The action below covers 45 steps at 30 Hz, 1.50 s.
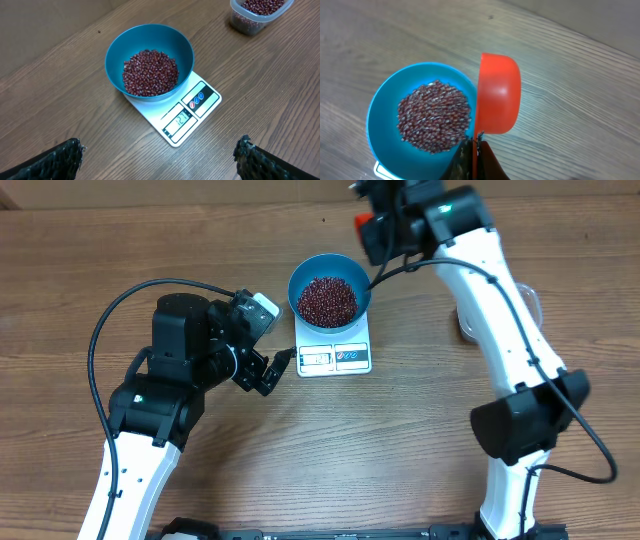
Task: Scoop item into bowl and weigh 150g on scale
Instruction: 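Bring the empty scoop back to the bean tub with the right gripper, then dip the red scoop into the beans and lift it full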
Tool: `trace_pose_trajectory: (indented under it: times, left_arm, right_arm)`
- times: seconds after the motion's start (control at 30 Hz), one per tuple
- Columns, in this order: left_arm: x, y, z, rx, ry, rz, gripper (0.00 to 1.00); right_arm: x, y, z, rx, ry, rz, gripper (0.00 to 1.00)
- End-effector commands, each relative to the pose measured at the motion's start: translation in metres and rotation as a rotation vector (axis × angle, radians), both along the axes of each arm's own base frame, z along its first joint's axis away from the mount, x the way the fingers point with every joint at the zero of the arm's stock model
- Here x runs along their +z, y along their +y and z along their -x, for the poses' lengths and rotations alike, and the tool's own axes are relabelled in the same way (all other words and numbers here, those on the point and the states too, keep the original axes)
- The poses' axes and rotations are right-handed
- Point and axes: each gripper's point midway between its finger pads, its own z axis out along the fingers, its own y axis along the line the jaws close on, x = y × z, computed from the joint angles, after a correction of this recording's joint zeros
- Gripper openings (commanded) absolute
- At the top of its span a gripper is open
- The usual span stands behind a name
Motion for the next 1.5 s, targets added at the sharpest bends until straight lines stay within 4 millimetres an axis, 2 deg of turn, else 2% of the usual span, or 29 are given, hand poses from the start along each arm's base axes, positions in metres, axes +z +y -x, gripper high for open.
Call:
trace_pose_trajectory:
  times: [0.0, 0.17, 0.33, 0.37, 0.5, 0.67, 0.9, 1.07, 1.3, 1.43, 1.47]
  left_arm:
    - [0.000, 0.000, 0.000, 0.003, 0.010, 0.017, 1.00]
    - [0.000, 0.000, 0.000, 0.003, 0.010, 0.017, 1.00]
    - [0.000, 0.000, 0.000, 0.003, 0.010, 0.017, 1.00]
    - [0.000, 0.000, 0.000, 0.003, 0.010, 0.017, 1.00]
    - [0.000, 0.000, 0.000, 0.003, 0.010, 0.017, 1.00]
    - [0.000, 0.000, 0.000, 0.003, 0.010, 0.017, 1.00]
    - [0.000, 0.000, 0.000, 0.003, 0.010, 0.017, 1.00]
    - [0.000, 0.000, 0.000, 0.003, 0.010, 0.017, 1.00]
    - [0.000, 0.000, 0.000, 0.003, 0.010, 0.017, 1.00]
    - [-0.001, 0.000, 0.000, 0.003, 0.011, 0.017, 1.00]
    - [0.000, 0.000, 0.000, 0.003, 0.010, 0.017, 0.99]
  right_arm:
    - [0.056, -0.037, 0.001, -0.110, -0.062, -0.151, 0.04]
    - [0.062, -0.095, 0.001, -0.213, -0.015, -0.257, 0.04]
    - [0.045, -0.166, 0.014, -0.367, 0.069, -0.206, 0.04]
    - [0.040, -0.185, 0.020, -0.420, 0.093, -0.174, 0.04]
    - [0.024, -0.215, 0.040, -0.430, 0.166, -0.079, 0.04]
    - [-0.002, -0.224, 0.064, -0.376, 0.296, 0.012, 0.04]
    - [-0.038, -0.222, 0.085, -0.352, 0.435, 0.033, 0.04]
    - [-0.046, -0.224, 0.087, -0.312, 0.446, 0.049, 0.04]
    - [-0.075, -0.237, 0.090, -0.312, 0.482, 0.057, 0.04]
    - [-0.082, -0.247, 0.078, -0.333, 0.434, 0.065, 0.04]
    - [-0.083, -0.255, 0.072, -0.350, 0.410, 0.101, 0.04]
